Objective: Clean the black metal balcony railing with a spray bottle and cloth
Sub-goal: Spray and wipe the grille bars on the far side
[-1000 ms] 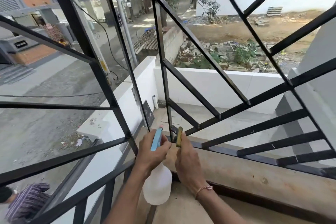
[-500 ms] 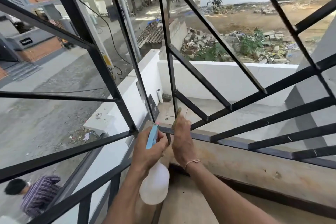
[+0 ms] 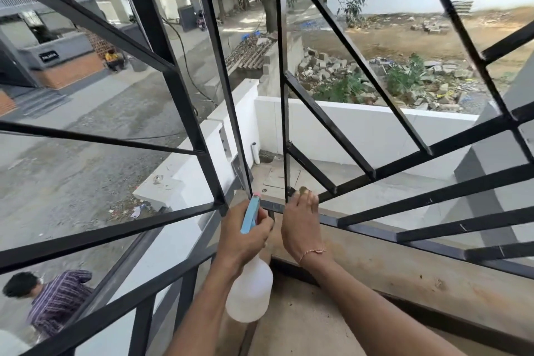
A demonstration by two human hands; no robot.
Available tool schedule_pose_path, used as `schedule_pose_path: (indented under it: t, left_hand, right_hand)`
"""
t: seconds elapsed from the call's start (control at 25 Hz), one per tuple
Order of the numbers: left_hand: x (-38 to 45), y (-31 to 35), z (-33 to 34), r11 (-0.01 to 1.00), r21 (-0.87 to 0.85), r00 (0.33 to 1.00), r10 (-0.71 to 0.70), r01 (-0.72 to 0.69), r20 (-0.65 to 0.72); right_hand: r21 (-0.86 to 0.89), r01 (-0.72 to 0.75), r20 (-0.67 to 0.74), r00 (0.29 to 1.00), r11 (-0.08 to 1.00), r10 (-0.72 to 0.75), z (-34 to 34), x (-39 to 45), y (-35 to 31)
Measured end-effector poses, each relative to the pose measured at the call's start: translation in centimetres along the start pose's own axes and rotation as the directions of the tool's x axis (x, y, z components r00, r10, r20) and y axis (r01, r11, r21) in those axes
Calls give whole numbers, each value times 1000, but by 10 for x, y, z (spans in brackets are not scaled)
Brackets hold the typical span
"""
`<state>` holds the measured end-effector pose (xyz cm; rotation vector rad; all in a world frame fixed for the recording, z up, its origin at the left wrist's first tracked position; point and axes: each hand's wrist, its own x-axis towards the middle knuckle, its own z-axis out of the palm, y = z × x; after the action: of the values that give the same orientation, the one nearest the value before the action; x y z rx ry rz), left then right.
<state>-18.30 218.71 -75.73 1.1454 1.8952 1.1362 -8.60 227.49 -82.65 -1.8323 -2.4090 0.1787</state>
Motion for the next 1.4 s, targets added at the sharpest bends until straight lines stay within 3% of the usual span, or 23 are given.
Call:
schedule_pose_path:
  t: [0.04, 0.12, 0.2, 0.24, 0.28, 0.32, 0.4, 0.48, 0.52, 0.6, 0.68, 0.76, 0.88, 0.96, 1.16, 1.28, 1.4]
  left_hand:
    - [0, -1, 1, 1000, -13, 1000, 0, 0, -1]
    - [-1, -1, 1, 999, -39, 1000, 1, -1, -10]
    - [0, -2, 2, 999, -44, 1000, -3, 2, -23]
    - [0, -2, 3, 999, -49, 1000, -8, 7, -24]
    - [1, -2, 3, 998, -55, 1000, -9, 8, -22]
    - [2, -2, 4, 998, -58, 1000, -8, 7, -20]
    - [4, -3, 5, 999, -52, 1000, -9, 8, -15]
    - [4, -4, 5, 999, -44, 1000, -14, 14, -15]
    - [4, -5, 5, 999, -48, 1000, -16, 16, -18]
    - [4, -6, 5, 999, -48, 1000, -13, 13, -16]
    - [5, -4, 5, 999, -38, 1000, -12, 11, -11]
    - [6, -3, 6, 1000, -29, 1000, -9, 9, -5]
    - [5, -2, 6, 1000, -16, 1000, 2, -2, -6]
    - [5, -3, 6, 1000, -16, 1000, 7, -7, -6]
    - [7, -6, 4, 999, -45, 1000, 2, -3, -21]
    - [8, -9, -5, 999, -47, 999, 0, -2, -48]
    - [6, -12, -7, 1000, -31, 999, -2, 0, -43]
  right_hand:
    - [277, -50, -56, 996, 960, 68, 3, 7, -4]
    - [783, -167, -9, 960, 599, 280, -10, 18, -15]
    - [972, -171, 100, 921, 159, 377, -24, 28, -24]
    - [991, -128, 107, 915, 29, 390, -29, 29, -25]
    - [998, -60, 61, 920, -14, 388, -33, 25, -26]
    - [999, 24, -30, 933, 22, 358, -35, 19, -26]
    - [941, 157, -227, 950, 299, 213, -20, 8, -18]
    - [791, 218, -293, 955, 572, 41, 8, -5, -7]
    - [759, 215, -286, 958, 615, 19, 23, -16, -2]
    - [814, 86, -230, 956, 574, 182, 41, -44, 9]
    - [893, -148, -67, 891, 426, 449, 51, -59, 19]
    - [906, -227, -10, 831, 357, 556, 58, -61, 28]
    - [885, -99, -109, 906, 455, 408, 51, -50, 16]
    - [856, -30, -180, 918, 517, 352, 53, -37, 0]
    - [889, -155, -89, 865, 431, 494, 60, 7, -44]
    - [798, -296, -9, 865, 525, 501, 57, 21, -48]
    - [679, -311, -6, 904, 665, 428, 61, 9, -37]
